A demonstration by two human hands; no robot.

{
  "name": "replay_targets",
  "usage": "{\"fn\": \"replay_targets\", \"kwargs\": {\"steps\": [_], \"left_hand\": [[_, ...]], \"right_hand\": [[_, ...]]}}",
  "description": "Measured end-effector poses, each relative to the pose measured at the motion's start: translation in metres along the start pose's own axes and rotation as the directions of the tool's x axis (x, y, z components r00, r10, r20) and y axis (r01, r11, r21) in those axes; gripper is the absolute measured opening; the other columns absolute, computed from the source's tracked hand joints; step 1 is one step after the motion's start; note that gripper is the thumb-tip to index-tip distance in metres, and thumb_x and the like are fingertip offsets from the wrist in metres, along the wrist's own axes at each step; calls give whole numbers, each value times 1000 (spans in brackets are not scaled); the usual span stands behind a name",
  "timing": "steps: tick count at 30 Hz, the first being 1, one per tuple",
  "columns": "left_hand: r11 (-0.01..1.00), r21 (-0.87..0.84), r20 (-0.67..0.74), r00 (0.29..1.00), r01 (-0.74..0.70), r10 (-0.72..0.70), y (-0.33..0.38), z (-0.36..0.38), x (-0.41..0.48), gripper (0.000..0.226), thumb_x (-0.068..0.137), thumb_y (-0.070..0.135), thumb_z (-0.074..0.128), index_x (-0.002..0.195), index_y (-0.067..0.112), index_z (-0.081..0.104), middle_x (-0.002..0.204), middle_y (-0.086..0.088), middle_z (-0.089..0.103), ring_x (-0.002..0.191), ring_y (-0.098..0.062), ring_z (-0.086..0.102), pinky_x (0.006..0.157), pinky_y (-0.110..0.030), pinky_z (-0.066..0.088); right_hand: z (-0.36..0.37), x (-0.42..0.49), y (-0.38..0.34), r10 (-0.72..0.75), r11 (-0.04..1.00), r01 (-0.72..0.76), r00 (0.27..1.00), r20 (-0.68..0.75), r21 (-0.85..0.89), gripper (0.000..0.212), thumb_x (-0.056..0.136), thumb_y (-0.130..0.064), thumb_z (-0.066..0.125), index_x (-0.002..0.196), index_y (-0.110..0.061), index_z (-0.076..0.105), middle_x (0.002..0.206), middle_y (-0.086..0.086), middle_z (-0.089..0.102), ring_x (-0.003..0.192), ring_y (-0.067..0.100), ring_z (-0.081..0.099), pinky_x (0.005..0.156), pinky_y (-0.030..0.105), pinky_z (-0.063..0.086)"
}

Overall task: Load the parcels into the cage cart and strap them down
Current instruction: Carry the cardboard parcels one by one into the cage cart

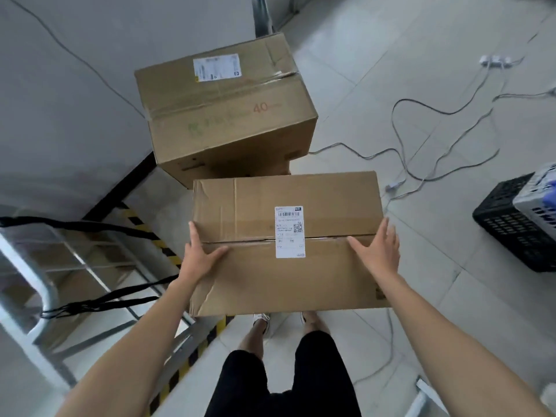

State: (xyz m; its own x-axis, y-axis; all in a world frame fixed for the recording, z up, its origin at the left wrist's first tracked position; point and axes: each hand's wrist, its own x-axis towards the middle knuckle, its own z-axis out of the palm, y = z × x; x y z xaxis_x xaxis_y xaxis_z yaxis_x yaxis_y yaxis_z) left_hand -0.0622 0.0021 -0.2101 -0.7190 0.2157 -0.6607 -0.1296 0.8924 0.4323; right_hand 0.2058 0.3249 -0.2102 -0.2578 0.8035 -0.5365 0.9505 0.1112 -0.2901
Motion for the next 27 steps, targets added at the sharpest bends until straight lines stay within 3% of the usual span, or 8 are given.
{"fn": "replay_targets", "kwargs": {"steps": [3,6,10,16,22,27], "left_hand": [[996,-84,-44,999,-6,2,7,5,2,124,75,57,79,158,35,-10,163,-10,26,144,-36,36,115,-54,33],[988,-152,-121,992,25,-44,12,7,-2,127,67,62,82,160,30,1,163,-5,29,143,-33,38,114,-50,34],[973,-228,-228,971,22,-76,8,2,-27,125,61,69,81,158,31,12,157,-3,39,139,-32,43,111,-51,39],[933,-360,-392,905,15,-166,-23,-40,-91,125,61,69,82,157,31,12,157,-3,39,140,-31,41,113,-52,37],[857,-514,-540,785,-22,-303,-95,-82,-184,127,57,73,81,157,33,15,157,1,40,140,-27,42,114,-52,38],[806,-590,-620,613,48,-490,-193,-107,-281,127,54,73,78,158,34,16,155,-1,45,138,-29,46,112,-50,41]], "right_hand": [[-6,25,5,82,982,-97,991,102,159,125,73,-69,74,160,-26,-5,166,10,20,149,34,27,114,53,32],[-11,39,4,49,988,-63,994,97,144,121,69,-73,72,160,-26,7,163,7,29,144,32,38,112,51,36],[-29,47,-19,-66,989,54,994,85,136,120,65,-78,68,158,-27,12,160,2,35,141,29,42,107,52,40],[-53,23,-94,-300,952,290,950,93,100,120,64,-84,65,157,-31,10,161,0,32,143,29,40,106,52,40],[-34,-53,-173,-551,834,535,814,185,133,117,66,-79,68,157,-29,13,155,4,40,138,31,45,107,54,42],[20,-159,-228,-714,695,705,652,253,142,111,66,-77,69,153,-30,19,143,3,50,126,31,54,90,48,48]]}}
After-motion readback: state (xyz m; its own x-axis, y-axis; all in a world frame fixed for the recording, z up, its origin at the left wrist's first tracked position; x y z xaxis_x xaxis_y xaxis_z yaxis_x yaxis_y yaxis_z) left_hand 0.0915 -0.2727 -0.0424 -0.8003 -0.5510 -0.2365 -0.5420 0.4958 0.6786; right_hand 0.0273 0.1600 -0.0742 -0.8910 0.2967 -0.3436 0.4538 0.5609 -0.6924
